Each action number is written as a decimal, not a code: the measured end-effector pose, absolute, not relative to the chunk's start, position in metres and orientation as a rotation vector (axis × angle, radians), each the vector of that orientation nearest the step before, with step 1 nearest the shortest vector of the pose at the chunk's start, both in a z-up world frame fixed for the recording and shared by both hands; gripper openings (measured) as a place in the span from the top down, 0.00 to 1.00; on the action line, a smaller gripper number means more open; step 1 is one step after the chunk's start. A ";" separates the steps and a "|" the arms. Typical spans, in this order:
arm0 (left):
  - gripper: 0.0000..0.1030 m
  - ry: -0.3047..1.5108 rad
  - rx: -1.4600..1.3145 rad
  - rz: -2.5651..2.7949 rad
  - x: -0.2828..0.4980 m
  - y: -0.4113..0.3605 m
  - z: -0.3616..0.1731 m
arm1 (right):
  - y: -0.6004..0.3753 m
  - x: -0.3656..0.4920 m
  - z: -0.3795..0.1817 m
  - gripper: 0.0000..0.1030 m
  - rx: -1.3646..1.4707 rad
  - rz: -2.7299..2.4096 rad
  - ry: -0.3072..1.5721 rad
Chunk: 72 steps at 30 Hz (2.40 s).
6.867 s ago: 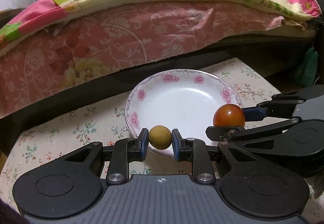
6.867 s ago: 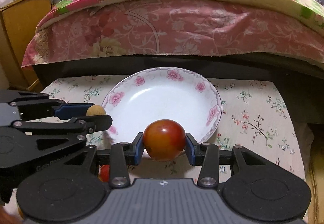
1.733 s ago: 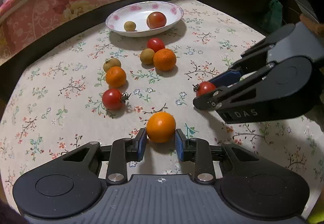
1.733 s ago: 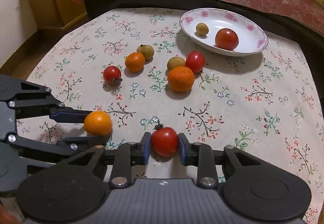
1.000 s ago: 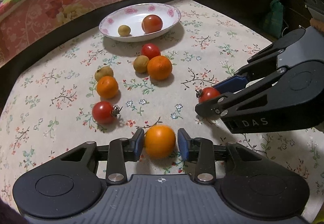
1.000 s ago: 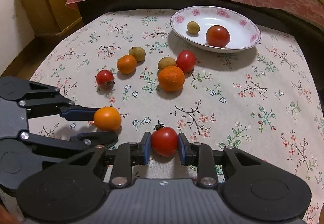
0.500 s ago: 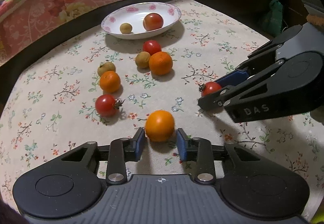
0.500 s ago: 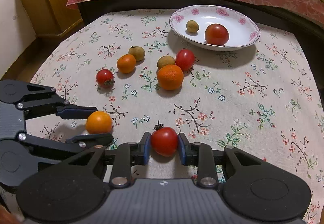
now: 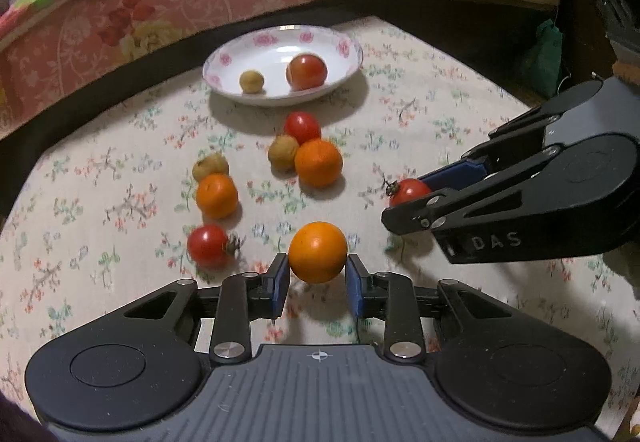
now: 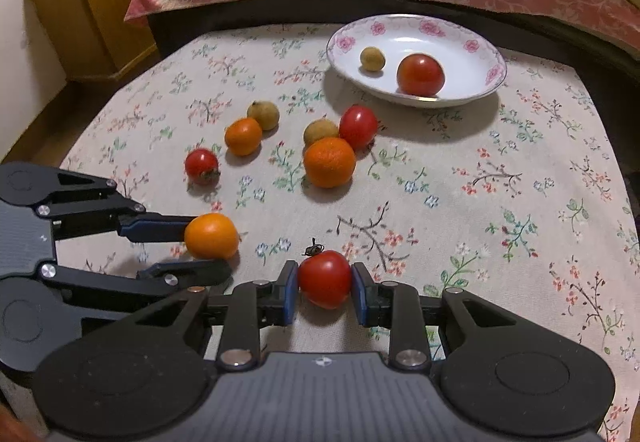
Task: Organize fruits
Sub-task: 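Carry both fruits over the plate and open both tools to release them, then move both tools back to the fruit rows and grasp a red cherry tomato with the left tool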
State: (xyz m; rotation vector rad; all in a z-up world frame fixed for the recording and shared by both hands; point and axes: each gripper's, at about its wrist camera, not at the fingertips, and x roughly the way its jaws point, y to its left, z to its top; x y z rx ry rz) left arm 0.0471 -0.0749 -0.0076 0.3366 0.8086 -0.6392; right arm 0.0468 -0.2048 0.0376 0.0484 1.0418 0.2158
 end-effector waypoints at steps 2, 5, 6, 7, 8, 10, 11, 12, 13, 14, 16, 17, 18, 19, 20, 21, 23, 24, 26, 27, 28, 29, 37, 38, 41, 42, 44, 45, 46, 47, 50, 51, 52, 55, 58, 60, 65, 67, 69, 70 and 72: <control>0.63 0.796 0.333 -0.638 0.050 -0.077 -0.004 | -0.206 0.049 0.040 0.72 0.053 0.211 1.027; 0.63 0.778 0.330 -0.634 0.055 -0.081 0.000 | -0.209 0.052 0.044 0.72 0.068 0.206 1.014; 0.63 0.771 0.329 -0.632 0.056 -0.083 0.002 | -0.210 0.053 0.045 0.72 0.072 0.204 1.010; 0.63 0.766 0.324 -0.633 0.059 -0.084 0.003 | -0.210 0.054 0.045 0.72 0.075 0.202 1.006; 0.63 0.763 0.318 -0.633 0.062 -0.085 0.003 | -0.211 0.056 0.047 0.72 0.076 0.199 1.000; 0.63 0.750 0.314 -0.635 0.066 -0.090 0.006 | -0.214 0.059 0.049 0.72 0.080 0.187 0.986; 0.63 0.743 0.314 -0.638 0.068 -0.092 0.007 | -0.216 0.062 0.050 0.72 0.089 0.184 0.982; 0.63 0.737 0.314 -0.642 0.070 -0.095 0.008 | -0.218 0.064 0.052 0.72 0.103 0.181 0.978; 0.63 0.730 0.313 -0.646 0.071 -0.097 0.009 | -0.221 0.066 0.054 0.72 0.114 0.179 0.971; 0.63 0.723 0.313 -0.649 0.073 -0.100 0.011 | -0.222 0.068 0.055 0.72 0.116 0.177 0.963; 0.63 0.709 0.316 -0.644 0.077 -0.104 0.012 | -0.223 0.073 0.058 0.72 0.113 0.177 0.948; 0.63 0.705 0.311 -0.644 0.080 -0.104 0.013 | -0.223 0.075 0.059 0.72 0.113 0.177 0.942; 0.63 0.702 0.306 -0.642 0.083 -0.105 0.014 | -0.223 0.078 0.060 0.72 0.111 0.176 0.935; 0.63 0.697 0.305 -0.637 0.086 -0.105 0.014 | -0.224 0.080 0.061 0.72 0.106 0.170 0.927; 0.63 0.693 0.303 -0.631 0.089 -0.106 0.014 | -0.226 0.082 0.062 0.72 0.107 0.168 0.923; 0.63 0.691 0.300 -0.626 0.092 -0.106 0.014 | -0.228 0.085 0.063 0.72 0.110 0.163 0.917; 0.63 0.687 0.291 -0.616 0.101 -0.107 0.015 | -0.233 0.090 0.064 0.72 0.112 0.149 0.906; 0.63 0.682 0.289 -0.613 0.104 -0.108 0.016 | -0.236 0.093 0.064 0.72 0.116 0.143 0.903; 0.63 0.669 0.288 -0.603 0.114 -0.111 0.018 | -0.241 0.101 0.064 0.72 0.121 0.132 0.897; 0.63 0.664 0.288 -0.599 0.119 -0.114 0.018 | -0.243 0.105 0.064 0.72 0.118 0.127 0.893; 0.63 0.660 0.287 -0.595 0.124 -0.116 0.019 | -0.245 0.109 0.064 0.72 0.115 0.122 0.888; 0.63 0.655 0.284 -0.589 0.129 -0.118 0.019 | -0.247 0.113 0.064 0.72 0.113 0.118 0.885; 0.63 0.645 0.304 -0.571 0.161 -0.136 0.014 | -0.266 0.148 0.058 0.72 0.100 0.077 0.863; 0.63 0.648 0.304 -0.571 0.164 -0.137 0.013 | -0.268 0.152 0.056 0.72 0.100 0.074 0.865; 0.63 0.653 0.312 -0.569 0.169 -0.140 0.010 | -0.270 0.163 0.051 0.72 0.089 0.073 0.862; 0.62 0.656 0.313 -0.569 0.171 -0.140 0.009 | -0.271 0.165 0.050 0.72 0.084 0.073 0.860; 0.62 0.665 0.313 -0.569 0.172 -0.141 0.006 | -0.272 0.169 0.046 0.72 0.076 0.071 0.860; 0.62 0.669 0.310 -0.570 0.173 -0.141 0.005 | -0.272 0.171 0.044 0.72 0.075 0.070 0.863; 0.62 0.673 0.307 -0.570 0.173 -0.141 0.004 | -0.273 0.173 0.042 0.72 0.075 0.067 0.865; 0.61 0.677 0.305 -0.571 0.174 -0.141 0.004 | -0.275 0.174 0.041 0.72 0.081 0.066 0.860; 0.61 0.679 0.303 -0.572 0.173 -0.140 0.006 | -0.280 0.178 0.041 0.72 0.113 0.073 0.854; 0.61 0.678 0.301 -0.573 0.172 -0.139 0.007 | -0.281 0.179 0.041 0.72 0.119 0.078 0.853; 0.61 0.676 0.300 -0.573 0.172 -0.138 0.009 | -0.281 0.180 0.042 0.72 0.119 0.079 0.852; 0.61 0.671 0.300 -0.573 0.170 -0.136 0.013 | -0.281 0.181 0.044 0.70 0.109 0.068 0.846; 0.61 0.669 0.295 -0.571 0.168 -0.131 0.018 | -0.282 0.180 0.050 0.65 0.115 0.057 0.828; 0.61 0.666 0.290 -0.567 0.167 -0.127 0.021 | -0.283 0.179 0.054 0.65 0.120 0.052 0.817; 0.61 0.658 0.289 -0.554 0.159 -0.115 0.032 | -0.282 0.170 0.069 0.65 0.098 0.045 0.785; 0.61 0.656 0.288 -0.552 0.154 -0.110 0.036 | -0.281 0.164 0.073 0.65 0.086 0.040 0.776; 0.61 0.660 0.286 -0.551 0.150 -0.105 0.039 | -0.282 0.156 0.077 0.65 0.087 0.036 0.771; 0.61 0.662 0.283 -0.551 0.148 -0.102 0.040 | -0.282 0.152 0.079 0.65 0.091 0.035 0.772; 0.61 0.666 0.277 -0.548 0.142 -0.095 0.044 | -0.281 0.144 0.081 0.65 0.095 0.035 0.777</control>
